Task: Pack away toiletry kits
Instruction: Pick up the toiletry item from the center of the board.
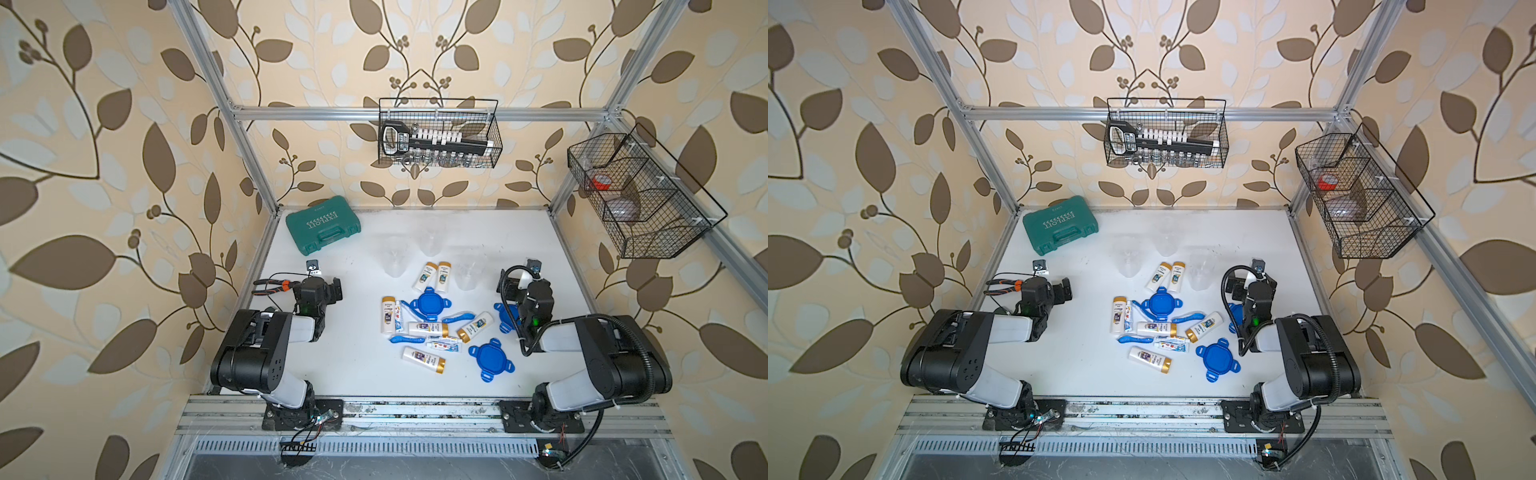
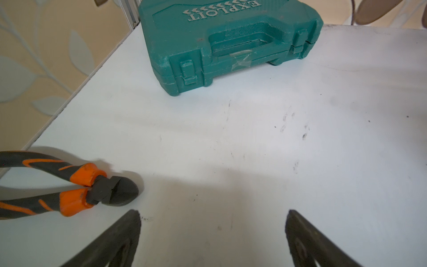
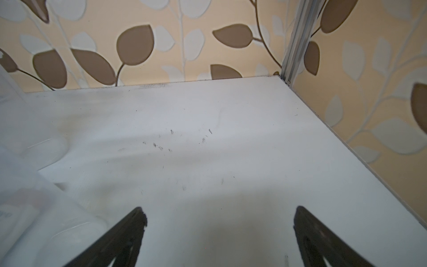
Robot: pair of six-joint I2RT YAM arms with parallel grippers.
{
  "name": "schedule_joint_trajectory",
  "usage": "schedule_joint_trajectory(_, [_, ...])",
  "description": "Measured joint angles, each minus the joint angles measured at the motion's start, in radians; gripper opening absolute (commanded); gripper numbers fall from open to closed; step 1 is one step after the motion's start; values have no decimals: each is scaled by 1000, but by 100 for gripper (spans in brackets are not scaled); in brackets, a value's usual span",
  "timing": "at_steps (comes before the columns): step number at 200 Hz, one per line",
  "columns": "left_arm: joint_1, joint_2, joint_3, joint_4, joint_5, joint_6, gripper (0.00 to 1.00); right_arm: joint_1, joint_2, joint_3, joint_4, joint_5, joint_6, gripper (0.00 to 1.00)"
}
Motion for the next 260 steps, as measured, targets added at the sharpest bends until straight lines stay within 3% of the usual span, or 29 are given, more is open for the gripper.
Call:
schedule_joint_trajectory(112, [-8,-2,0,-1,-11,0,99,0,0,-1,2,0,0,100])
schedule_joint_trajectory(132, [-23,-56,54,-164,-29,0,99,3,-47,1,-43,5,-1,100])
schedule_joint_trajectory(163, [-48,-225,306,-567,-2,-50,99,20,-204,135,-333,56,36,100])
schedule_joint_trajectory(202, [-165,-333,636,-1079,35,-259,99,58,-267,526,-854,87,203,100])
schedule_joint_trajectory(222, [-299,-348,633,-1229,82,-343,98,122,-300,652,-1092,64,260,100])
schedule_joint_trajectory(237, [-399,-356,587,-1318,139,-407,94,164,-372,665,-1227,14,287,100])
schedule_joint_trajectory(260, [-486,-340,545,-1413,188,-473,96,177,-463,674,-1410,-66,314,100])
